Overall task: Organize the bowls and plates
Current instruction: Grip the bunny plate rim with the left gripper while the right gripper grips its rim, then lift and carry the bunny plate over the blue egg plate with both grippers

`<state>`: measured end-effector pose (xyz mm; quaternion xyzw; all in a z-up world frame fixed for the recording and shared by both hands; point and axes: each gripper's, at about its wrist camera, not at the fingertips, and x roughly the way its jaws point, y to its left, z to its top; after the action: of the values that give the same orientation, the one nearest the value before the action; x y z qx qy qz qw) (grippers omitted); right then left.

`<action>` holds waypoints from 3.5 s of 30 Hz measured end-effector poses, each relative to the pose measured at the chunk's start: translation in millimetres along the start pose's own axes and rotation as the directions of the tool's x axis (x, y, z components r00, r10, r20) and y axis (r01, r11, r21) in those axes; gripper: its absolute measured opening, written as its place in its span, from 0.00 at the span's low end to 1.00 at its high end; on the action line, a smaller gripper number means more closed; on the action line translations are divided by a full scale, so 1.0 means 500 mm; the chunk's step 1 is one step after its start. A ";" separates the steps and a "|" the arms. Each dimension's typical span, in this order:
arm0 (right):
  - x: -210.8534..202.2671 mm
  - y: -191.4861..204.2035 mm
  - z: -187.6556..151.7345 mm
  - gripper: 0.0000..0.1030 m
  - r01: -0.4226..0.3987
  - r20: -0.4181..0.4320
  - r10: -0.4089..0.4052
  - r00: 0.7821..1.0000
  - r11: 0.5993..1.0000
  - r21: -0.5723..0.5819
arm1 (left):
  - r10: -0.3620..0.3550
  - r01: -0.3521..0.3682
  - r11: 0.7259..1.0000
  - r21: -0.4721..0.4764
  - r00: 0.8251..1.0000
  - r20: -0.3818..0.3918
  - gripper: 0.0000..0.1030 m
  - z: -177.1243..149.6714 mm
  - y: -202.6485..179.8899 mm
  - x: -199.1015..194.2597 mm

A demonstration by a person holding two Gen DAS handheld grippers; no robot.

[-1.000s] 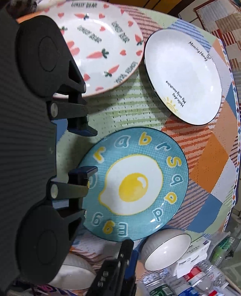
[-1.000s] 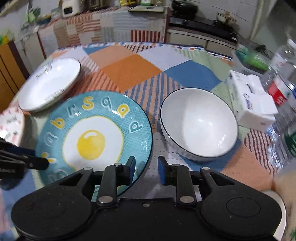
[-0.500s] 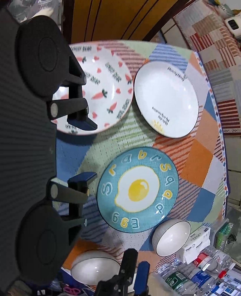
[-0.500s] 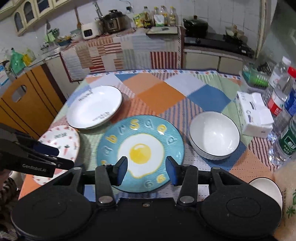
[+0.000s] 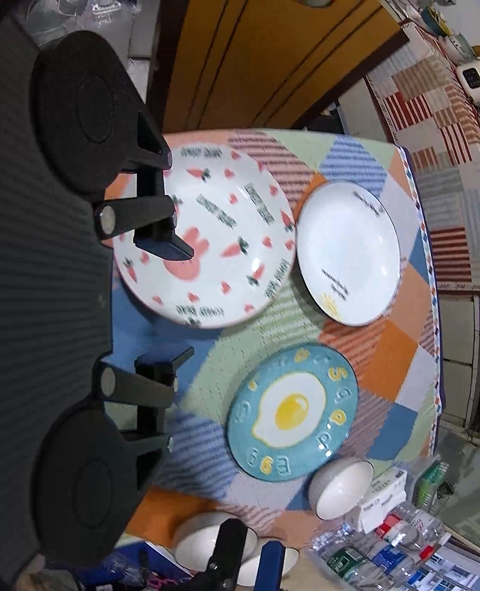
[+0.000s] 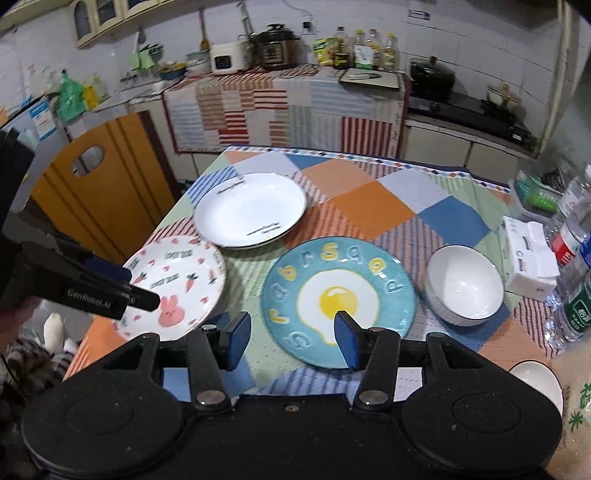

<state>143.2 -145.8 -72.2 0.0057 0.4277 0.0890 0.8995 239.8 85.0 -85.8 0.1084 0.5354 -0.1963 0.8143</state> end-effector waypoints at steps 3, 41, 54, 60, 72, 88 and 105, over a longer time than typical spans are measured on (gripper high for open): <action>-0.006 0.031 -0.004 0.54 -0.027 -0.012 0.027 1.000 0.999 -0.029 | 0.016 -0.016 1.000 0.004 1.000 -0.009 0.47 -0.018 0.026 -0.012; 0.343 0.159 -0.061 0.60 -0.197 0.047 0.194 0.980 0.979 0.057 | 0.063 -0.065 0.994 -0.093 0.998 -0.025 0.68 -0.076 0.275 0.237; 0.393 0.119 -0.087 0.23 -0.273 0.021 0.277 0.961 0.930 0.246 | -0.033 0.033 0.976 -0.217 0.999 0.008 0.44 -0.084 0.285 0.236; 0.388 0.109 -0.090 0.21 -0.303 0.022 0.306 0.952 0.929 0.212 | 0.005 -0.003 0.986 -0.169 1.000 0.009 0.43 -0.088 0.259 0.220; 0.268 0.055 -0.094 0.21 -0.333 0.034 0.332 0.943 0.931 0.149 | -0.002 0.010 0.991 -0.134 0.998 0.059 0.43 -0.105 0.158 0.116; 0.088 -0.079 -0.089 0.22 -0.276 0.102 0.261 0.960 0.943 0.187 | -0.043 0.042 0.999 0.008 0.984 0.175 0.43 -0.049 -0.024 -0.006; 0.067 -0.218 -0.047 0.22 -0.181 0.110 0.165 0.980 0.970 0.165 | -0.131 0.131 0.991 0.007 0.980 0.148 0.43 0.078 -0.126 0.068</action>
<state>162.8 -249.1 -122.2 0.1257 0.3883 0.1291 0.9037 256.6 6.3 -99.3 0.0569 0.4798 -0.2562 0.8372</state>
